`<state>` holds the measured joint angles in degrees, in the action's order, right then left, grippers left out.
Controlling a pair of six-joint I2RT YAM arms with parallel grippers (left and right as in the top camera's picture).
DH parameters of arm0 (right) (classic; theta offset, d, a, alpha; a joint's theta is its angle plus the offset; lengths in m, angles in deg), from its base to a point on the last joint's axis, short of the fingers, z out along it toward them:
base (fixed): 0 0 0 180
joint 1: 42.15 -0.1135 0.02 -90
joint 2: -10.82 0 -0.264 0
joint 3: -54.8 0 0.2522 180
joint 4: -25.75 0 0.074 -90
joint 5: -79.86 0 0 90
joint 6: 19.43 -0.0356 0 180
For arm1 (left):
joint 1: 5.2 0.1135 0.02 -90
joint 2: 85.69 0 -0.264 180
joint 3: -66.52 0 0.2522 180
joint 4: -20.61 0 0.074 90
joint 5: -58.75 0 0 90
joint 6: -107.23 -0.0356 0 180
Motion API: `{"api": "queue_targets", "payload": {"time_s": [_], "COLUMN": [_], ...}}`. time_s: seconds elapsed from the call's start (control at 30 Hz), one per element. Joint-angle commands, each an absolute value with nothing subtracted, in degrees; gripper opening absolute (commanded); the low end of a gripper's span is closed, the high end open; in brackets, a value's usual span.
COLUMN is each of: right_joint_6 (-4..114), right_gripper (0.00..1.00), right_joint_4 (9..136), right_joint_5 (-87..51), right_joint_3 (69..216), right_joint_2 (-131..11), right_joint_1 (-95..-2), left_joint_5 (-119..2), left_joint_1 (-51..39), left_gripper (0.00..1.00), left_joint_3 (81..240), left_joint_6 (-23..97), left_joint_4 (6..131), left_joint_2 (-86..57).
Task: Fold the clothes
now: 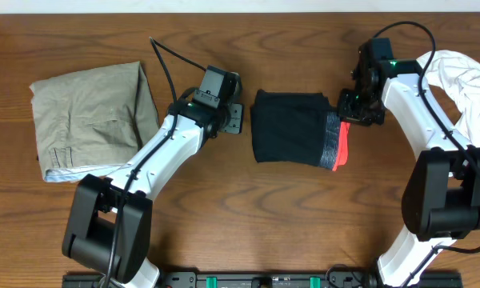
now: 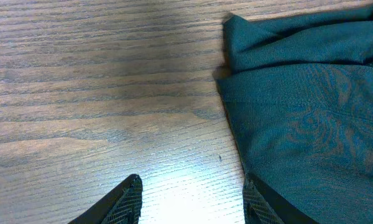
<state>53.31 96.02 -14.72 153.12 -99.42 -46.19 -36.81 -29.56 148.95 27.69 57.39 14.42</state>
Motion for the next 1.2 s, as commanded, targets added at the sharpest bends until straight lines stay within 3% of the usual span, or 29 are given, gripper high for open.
{"api": "queue_targets", "payload": {"time_s": [0.0, 0.1, 0.67, 0.77, 0.93, 1.0, 1.07, 1.17], "right_joint_6": [50.80, 49.29, 46.32, 46.32, 45.86, 45.73, 45.73, 45.75], "right_gripper": [0.22, 0.29, 0.41, 0.48, 0.51, 0.48, 0.39, 0.09], "right_joint_4": [96.06, 96.00, 89.24, 87.36, 81.81, 80.09, 79.06, 78.66], "right_joint_5": [-13.23, -13.14, -15.55, -18.58, -24.46, -25.95, -26.74, -26.67], "right_joint_3": [151.55, 150.10, 142.39, 140.73, 136.51, 135.31, 134.69, 134.80], "right_joint_2": [-100.22, -100.22, -100.22, -100.22, -100.22, -100.22, -100.22, -100.22], "right_joint_1": [-46.19, -46.06, -45.53, -45.60, -45.60, -45.60, -45.60, -45.53], "left_joint_5": [-35.87, -35.87, -35.63, -35.63, -35.66, -35.63, -35.63, -35.66], "left_joint_1": [-29.21, -29.21, -29.21, -29.21, -29.21, -29.21, -29.21, -29.21], "left_gripper": [0.52, 0.52, 0.52, 0.53, 0.53, 0.53, 0.53, 0.53], "left_joint_3": [149.89, 149.89, 149.89, 149.89, 149.89, 149.89, 149.89, 149.89], "left_joint_6": [26.91, 26.88, 26.67, 26.67, 26.67, 26.67, 26.67, 26.67], "left_joint_4": [57.74, 57.72, 57.74, 57.74, 57.74, 57.74, 57.74, 57.90], "left_joint_2": [13.42, 13.42, 13.42, 13.42, 13.42, 13.42, 13.42, 13.42]}}
